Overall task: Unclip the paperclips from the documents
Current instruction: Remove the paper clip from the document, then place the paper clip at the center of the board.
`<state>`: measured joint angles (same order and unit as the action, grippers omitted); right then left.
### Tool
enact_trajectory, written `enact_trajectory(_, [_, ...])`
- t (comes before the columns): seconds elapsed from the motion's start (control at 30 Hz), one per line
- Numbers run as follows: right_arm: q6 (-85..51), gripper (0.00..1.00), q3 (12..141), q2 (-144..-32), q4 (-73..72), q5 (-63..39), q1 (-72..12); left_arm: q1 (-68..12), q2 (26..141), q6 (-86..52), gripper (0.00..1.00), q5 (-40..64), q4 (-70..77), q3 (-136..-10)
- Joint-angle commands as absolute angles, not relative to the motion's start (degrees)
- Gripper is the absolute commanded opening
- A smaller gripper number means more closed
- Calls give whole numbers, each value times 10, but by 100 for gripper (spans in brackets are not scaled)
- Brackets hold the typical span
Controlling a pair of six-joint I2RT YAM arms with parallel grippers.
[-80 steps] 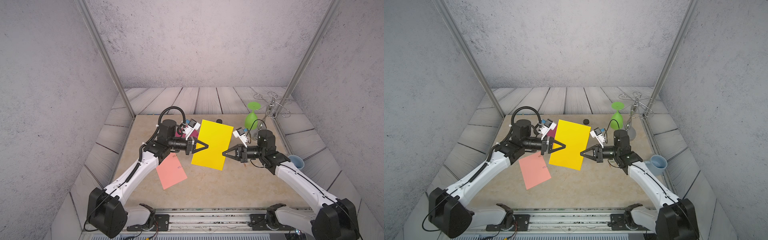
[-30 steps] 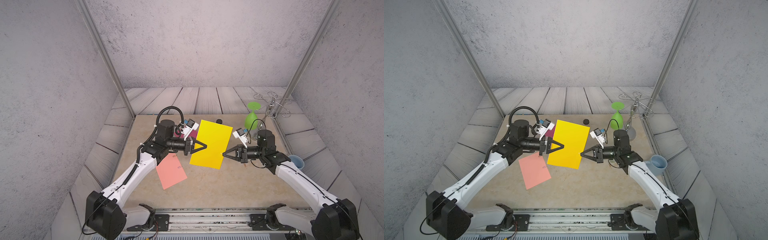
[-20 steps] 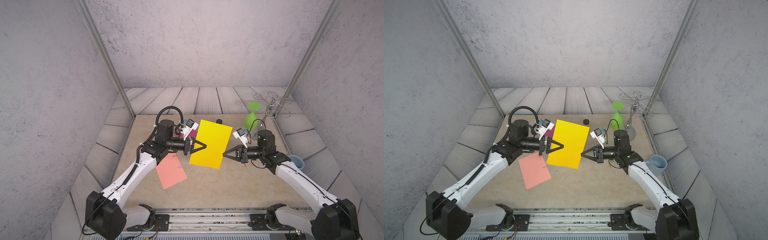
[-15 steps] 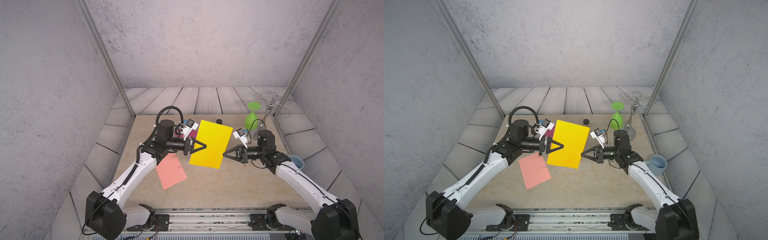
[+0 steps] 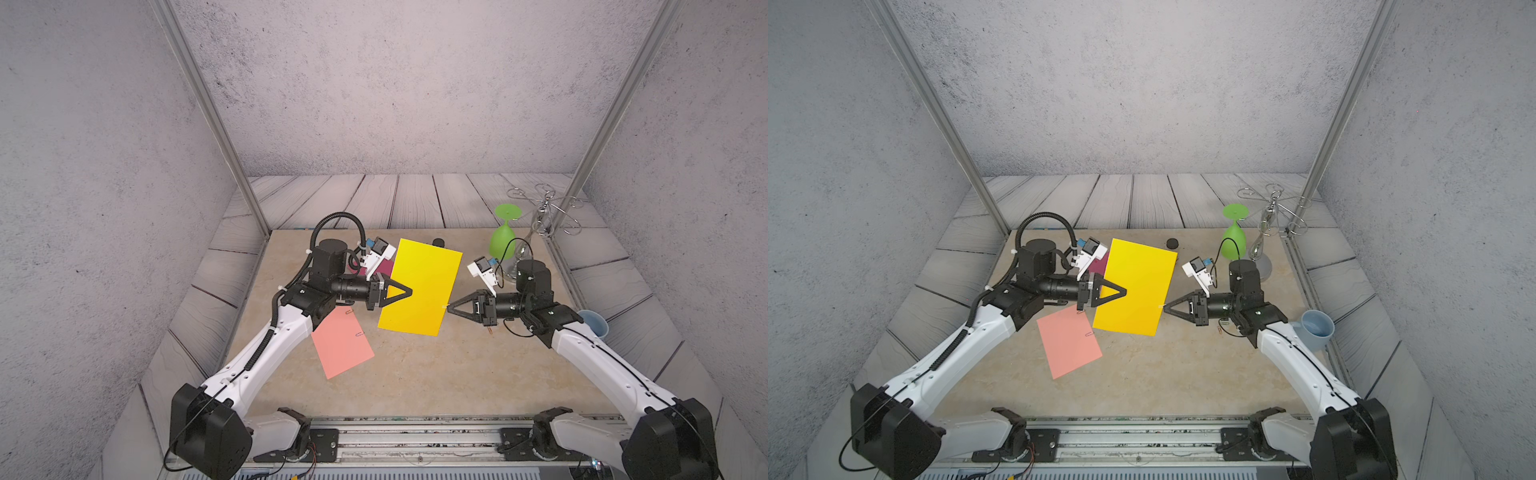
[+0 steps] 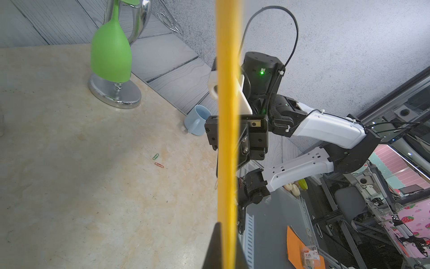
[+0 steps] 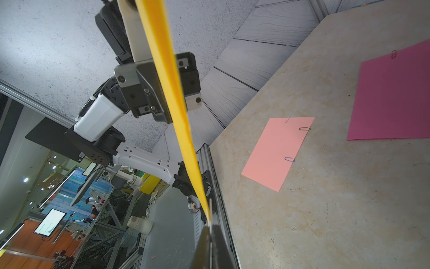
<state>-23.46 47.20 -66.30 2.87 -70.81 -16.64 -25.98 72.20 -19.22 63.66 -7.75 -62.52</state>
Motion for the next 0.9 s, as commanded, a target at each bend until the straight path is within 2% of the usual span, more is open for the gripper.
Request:
enact_trajectory(0.0, [-225,7,477,-645,33,-705,-163,-254,708,-178,0,641,-76,-643])
enact_trajectory(0.27, [-210,7,471,-643,58,-694,-153,-251,708,-176,0,639,-78,-640])
enact_trajectory(0.47, [-201,4,450,-636,99,-649,-125,-247,708,-171,0,635,-81,-635])
enact_trajectory(0.87, [-264,3,361,-657,149,-463,-33,-244,711,-146,0,599,-121,-628])
